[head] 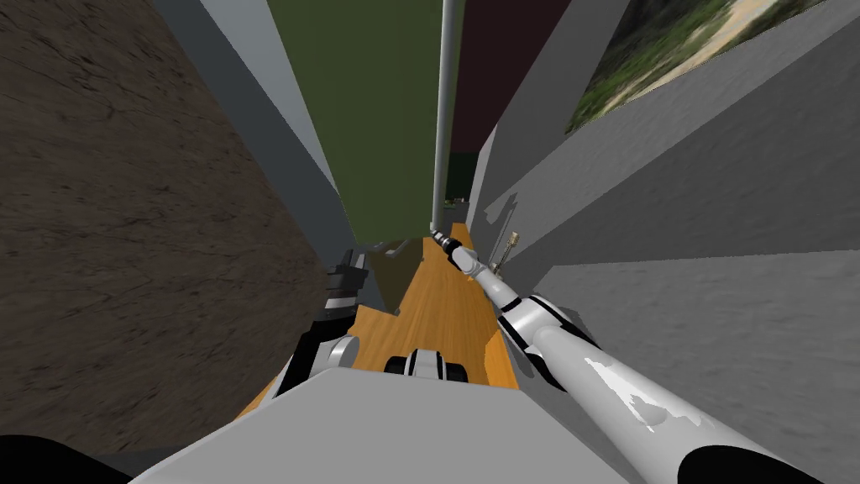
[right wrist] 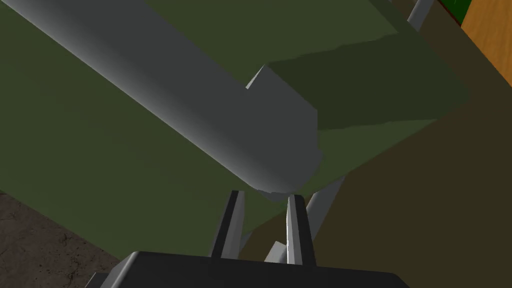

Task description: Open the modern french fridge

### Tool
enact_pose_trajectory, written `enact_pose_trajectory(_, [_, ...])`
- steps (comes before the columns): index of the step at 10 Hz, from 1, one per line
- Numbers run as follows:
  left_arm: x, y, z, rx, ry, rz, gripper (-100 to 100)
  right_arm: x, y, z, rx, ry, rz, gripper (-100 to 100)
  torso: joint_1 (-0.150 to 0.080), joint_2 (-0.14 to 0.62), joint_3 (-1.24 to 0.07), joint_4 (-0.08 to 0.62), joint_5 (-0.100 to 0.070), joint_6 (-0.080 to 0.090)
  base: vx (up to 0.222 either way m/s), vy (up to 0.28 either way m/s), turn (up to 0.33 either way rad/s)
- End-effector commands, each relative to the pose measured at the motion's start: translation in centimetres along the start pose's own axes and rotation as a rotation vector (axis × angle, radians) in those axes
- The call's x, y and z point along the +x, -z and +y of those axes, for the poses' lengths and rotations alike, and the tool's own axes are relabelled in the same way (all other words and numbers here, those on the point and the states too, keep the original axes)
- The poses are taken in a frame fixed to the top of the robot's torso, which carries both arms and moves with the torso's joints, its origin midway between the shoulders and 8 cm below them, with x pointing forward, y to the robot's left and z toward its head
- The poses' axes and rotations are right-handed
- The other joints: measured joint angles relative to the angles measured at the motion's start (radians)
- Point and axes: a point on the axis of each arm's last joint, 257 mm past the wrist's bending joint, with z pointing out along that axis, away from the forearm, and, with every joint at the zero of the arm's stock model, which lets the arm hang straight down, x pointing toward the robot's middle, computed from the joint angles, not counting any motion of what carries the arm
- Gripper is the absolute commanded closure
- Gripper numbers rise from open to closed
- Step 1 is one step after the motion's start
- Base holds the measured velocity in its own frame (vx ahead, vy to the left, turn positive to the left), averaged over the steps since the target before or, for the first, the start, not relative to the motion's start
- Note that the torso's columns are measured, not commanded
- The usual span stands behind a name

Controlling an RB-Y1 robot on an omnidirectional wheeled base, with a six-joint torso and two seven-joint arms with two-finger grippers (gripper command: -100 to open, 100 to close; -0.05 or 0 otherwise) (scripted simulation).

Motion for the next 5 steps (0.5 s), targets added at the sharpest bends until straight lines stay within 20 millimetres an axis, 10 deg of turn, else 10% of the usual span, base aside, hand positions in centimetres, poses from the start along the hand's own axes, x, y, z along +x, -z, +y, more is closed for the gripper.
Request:
enact_pose_trajectory(1, [0.0, 0.0, 0.0, 0.0, 0.0, 0.0, 0, 2.5, 0.2, -0.5, 0.002, 0.08, 0.031, 100, 0.0, -0.002, -0.001, 0.001, 0.0, 0.001, -0.2, 0.158, -0.131])
enact_pose_trajectory(2, [0.0, 0.0, 0.0, 0.0, 0.0, 0.0, 0, 2.2, 0.0, 0.5, -0.029, 0.075, -0.001, -100, -0.004, -0.006, -0.003, 0.001, 0.0, -0.004, -0.096, 0.077, -0.024])
enact_pose_trajectory(5, [0.0, 0.0, 0.0, 0.0, -0.001, 0.0, 0, 3.5, -0.3, -0.6, -0.026, 0.076, -0.007, -100, -0.005, -0.023, -0.015, -0.006, 0.0, -0.002, -0.001, 0.029, -0.013])
